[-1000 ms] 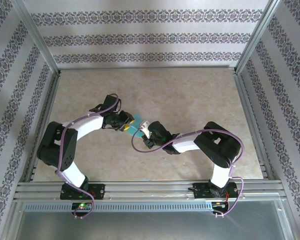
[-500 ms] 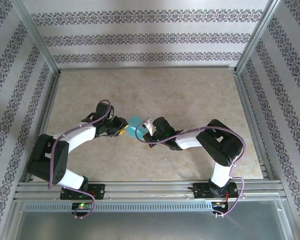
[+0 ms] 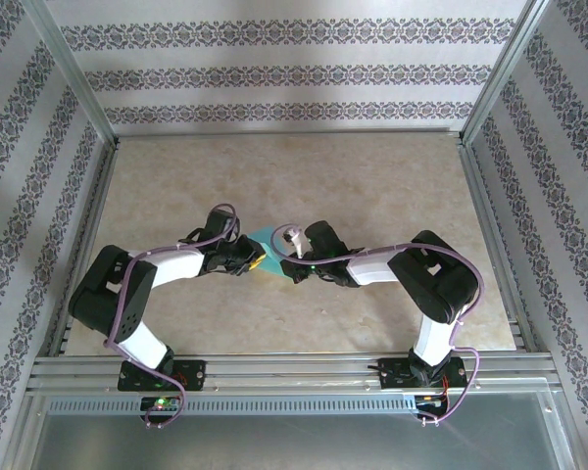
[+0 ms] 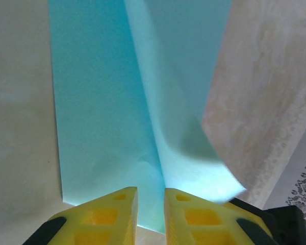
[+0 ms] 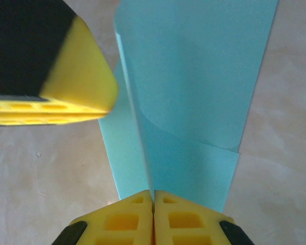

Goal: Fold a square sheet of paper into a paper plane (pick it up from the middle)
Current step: Fourth fold the wing at the center of the table.

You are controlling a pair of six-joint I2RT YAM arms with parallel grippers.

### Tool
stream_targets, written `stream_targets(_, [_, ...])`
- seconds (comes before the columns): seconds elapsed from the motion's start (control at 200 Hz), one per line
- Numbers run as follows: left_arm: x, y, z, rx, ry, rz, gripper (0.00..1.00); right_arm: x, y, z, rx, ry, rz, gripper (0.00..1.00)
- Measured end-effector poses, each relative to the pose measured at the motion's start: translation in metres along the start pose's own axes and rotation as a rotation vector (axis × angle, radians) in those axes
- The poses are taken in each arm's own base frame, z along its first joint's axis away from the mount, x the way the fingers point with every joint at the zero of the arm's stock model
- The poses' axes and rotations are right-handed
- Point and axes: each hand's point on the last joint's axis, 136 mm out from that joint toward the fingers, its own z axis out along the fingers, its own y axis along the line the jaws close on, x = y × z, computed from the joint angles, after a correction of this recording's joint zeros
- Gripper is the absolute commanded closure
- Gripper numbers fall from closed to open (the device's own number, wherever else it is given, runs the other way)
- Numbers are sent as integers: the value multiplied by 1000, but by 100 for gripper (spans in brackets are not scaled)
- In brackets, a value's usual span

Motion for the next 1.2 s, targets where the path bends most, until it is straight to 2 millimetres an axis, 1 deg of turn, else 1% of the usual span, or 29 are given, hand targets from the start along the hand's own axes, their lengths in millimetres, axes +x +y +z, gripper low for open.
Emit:
stream_targets(0.285, [2,10,13,-22,24,-14,81,-4,-3,-4,-43,5,97,91])
stream_targets(0.435, [1,8,14,-19,23,-13,81,-3,-6,-4,-64,14,158,91])
stream_targets(0.715, [1,9,14,-25,20,-15,82,0,-10,1,-113,38,276,91])
stream_targets(1.034, [1,10,13,-33,23,-19,82,-12,-19,-4,-147,3,377,91])
stream_targets(1.199, [0,4,13,-24,27,-9,80,-9,-20,-1,-161,16,427,91])
